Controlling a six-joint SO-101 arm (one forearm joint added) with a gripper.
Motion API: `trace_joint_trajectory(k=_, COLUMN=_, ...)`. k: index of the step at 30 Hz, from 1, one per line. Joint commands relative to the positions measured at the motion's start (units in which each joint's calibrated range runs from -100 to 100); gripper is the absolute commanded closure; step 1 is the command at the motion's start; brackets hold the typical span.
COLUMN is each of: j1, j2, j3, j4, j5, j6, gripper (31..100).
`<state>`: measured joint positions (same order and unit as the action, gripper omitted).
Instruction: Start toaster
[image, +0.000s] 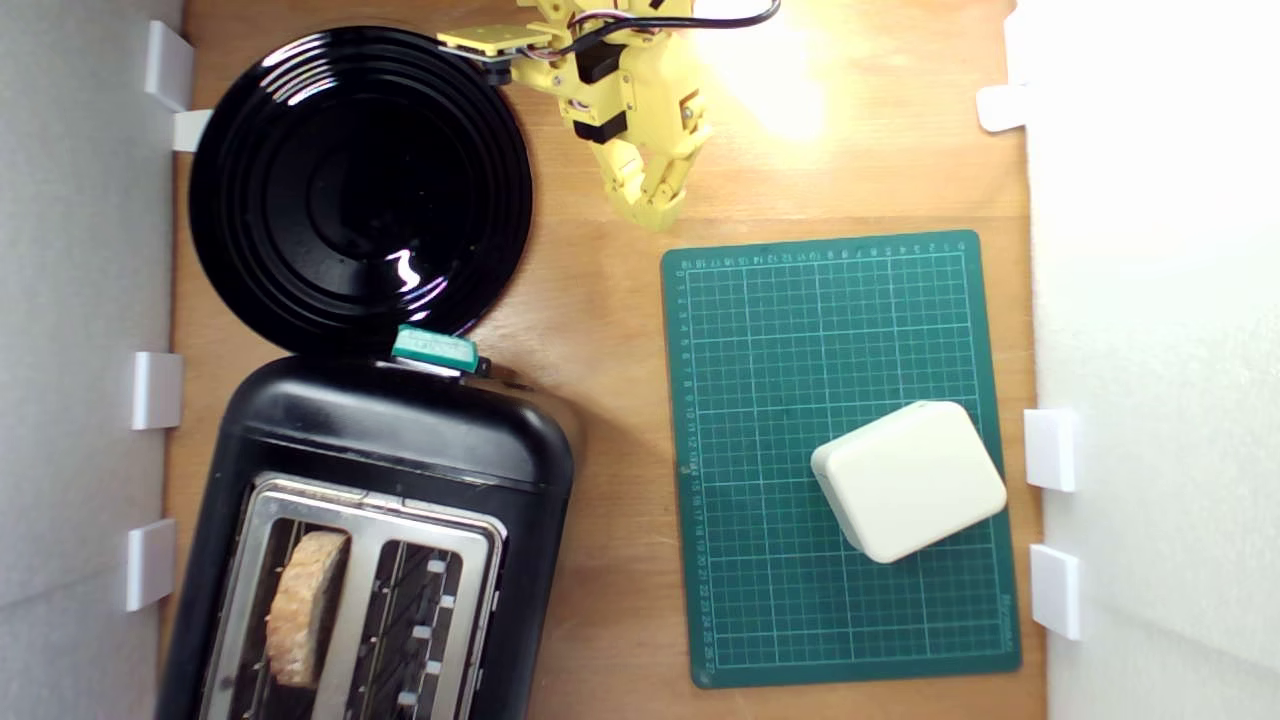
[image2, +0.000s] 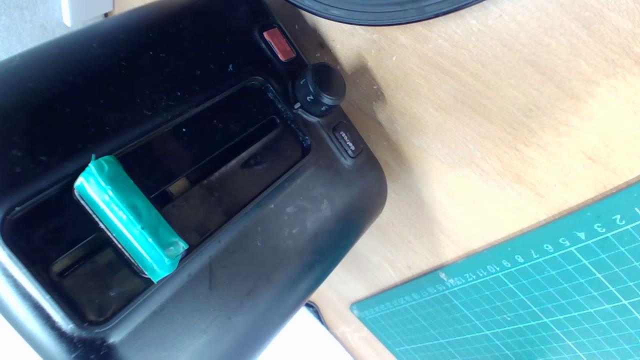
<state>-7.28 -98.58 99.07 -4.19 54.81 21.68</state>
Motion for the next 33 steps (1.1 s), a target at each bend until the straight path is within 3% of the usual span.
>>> trace_joint_trajectory(k=1, j1=-0.19, j2=-0.5, j3=0.2, j4=0.44, j5=0.65, j6=-0.11, gripper=98.9)
trace_joint_trajectory(k=33, j1=0.13, j2=-0.25, j3=-0.53, j4=0.25, j5=0.48, j6=0.31, gripper=98.8)
